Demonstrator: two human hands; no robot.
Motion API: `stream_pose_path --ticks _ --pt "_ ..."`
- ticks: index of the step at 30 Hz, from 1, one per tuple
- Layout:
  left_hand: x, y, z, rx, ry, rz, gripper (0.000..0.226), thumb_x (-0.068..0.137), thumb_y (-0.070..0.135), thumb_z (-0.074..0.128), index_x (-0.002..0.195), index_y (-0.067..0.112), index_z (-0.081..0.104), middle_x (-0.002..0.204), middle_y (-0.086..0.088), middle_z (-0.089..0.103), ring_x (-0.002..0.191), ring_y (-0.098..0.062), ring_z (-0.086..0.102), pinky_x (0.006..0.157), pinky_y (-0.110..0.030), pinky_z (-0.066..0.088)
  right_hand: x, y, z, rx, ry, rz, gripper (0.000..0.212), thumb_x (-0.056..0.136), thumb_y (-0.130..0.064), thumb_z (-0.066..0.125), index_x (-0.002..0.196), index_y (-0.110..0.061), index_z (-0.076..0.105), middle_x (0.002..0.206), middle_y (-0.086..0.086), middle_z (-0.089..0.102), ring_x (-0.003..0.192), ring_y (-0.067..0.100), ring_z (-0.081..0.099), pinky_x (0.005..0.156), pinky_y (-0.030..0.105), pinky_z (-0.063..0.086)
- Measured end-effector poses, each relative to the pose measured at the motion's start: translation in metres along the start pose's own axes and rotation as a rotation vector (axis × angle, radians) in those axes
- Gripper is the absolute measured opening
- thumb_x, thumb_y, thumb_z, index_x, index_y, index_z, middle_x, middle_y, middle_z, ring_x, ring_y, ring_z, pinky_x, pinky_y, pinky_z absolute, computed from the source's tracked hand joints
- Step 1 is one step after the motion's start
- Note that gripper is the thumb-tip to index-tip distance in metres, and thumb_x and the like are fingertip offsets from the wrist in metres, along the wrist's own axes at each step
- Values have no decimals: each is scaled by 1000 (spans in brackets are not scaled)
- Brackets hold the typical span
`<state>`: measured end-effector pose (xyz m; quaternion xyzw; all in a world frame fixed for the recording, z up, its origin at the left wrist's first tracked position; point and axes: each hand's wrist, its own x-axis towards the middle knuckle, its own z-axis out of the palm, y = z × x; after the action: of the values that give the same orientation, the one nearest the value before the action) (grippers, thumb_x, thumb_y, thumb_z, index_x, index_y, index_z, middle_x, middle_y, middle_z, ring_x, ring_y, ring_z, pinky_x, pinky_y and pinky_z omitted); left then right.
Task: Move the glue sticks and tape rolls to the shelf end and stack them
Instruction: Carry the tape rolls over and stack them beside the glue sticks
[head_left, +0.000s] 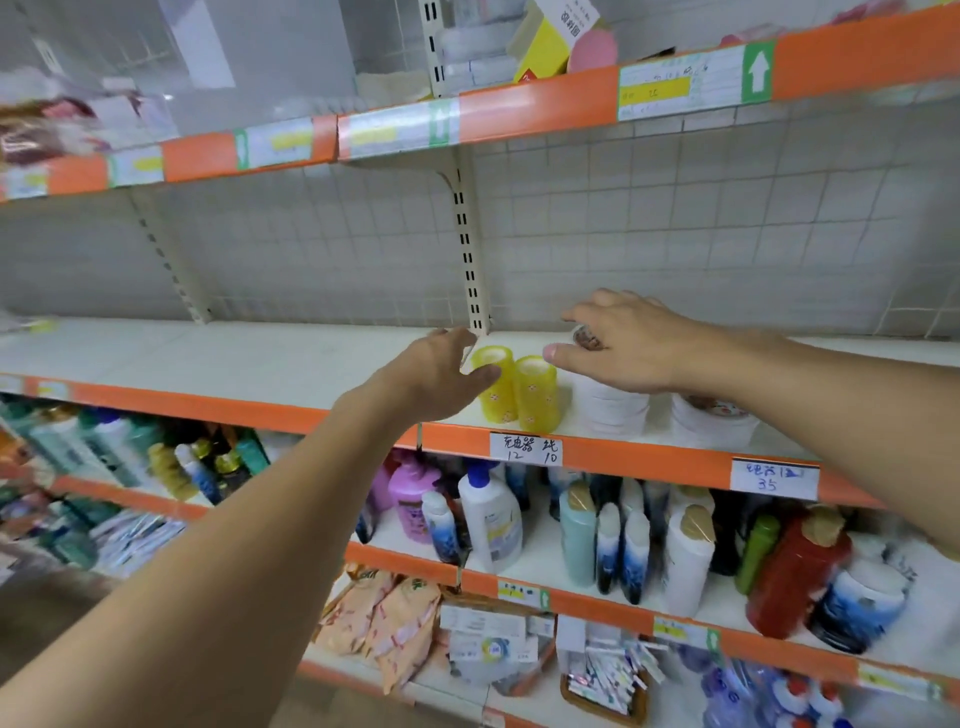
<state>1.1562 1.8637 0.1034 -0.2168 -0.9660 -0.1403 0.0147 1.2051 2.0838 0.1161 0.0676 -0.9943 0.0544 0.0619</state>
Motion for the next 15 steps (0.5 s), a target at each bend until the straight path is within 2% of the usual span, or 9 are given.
stream_pose_path --ticks 4,10,13,15 --pt "-22 -16 0 37 15 -60 63 98 51 47 149 15 36 152 -7 39 137 -25 38 109 -36 32 6 -25 5 -28 -3 -89 67 94 -66 40 145 -23 45 142 9 47 133 31 41 110 42 31" --pt "-48 -50 -8 80 50 -180 57 102 46 40 148 13 38 148 -11 42 133 -29 43 105 -37 36 24 -70 20 -16 -48 -220 72 93 -67 38 148 -21 41 153 7 39 141 28 33 116 46 28" --pt "-59 -75 -15 86 58 -238 48 106 37 32 143 9 44 143 -15 47 128 -31 46 104 -38 39 41 -96 30 -20 -60 -272 71 95 -66 39 149 -19 40 155 6 37 143 25 32 117 43 27" --pt "-68 -97 -19 86 72 -284 50 106 39 30 141 8 46 141 -17 48 127 -32 46 104 -40 39 57 -114 39 -22 -68 -310 71 94 -67 39 148 -20 42 154 6 38 142 26 33 116 44 28"
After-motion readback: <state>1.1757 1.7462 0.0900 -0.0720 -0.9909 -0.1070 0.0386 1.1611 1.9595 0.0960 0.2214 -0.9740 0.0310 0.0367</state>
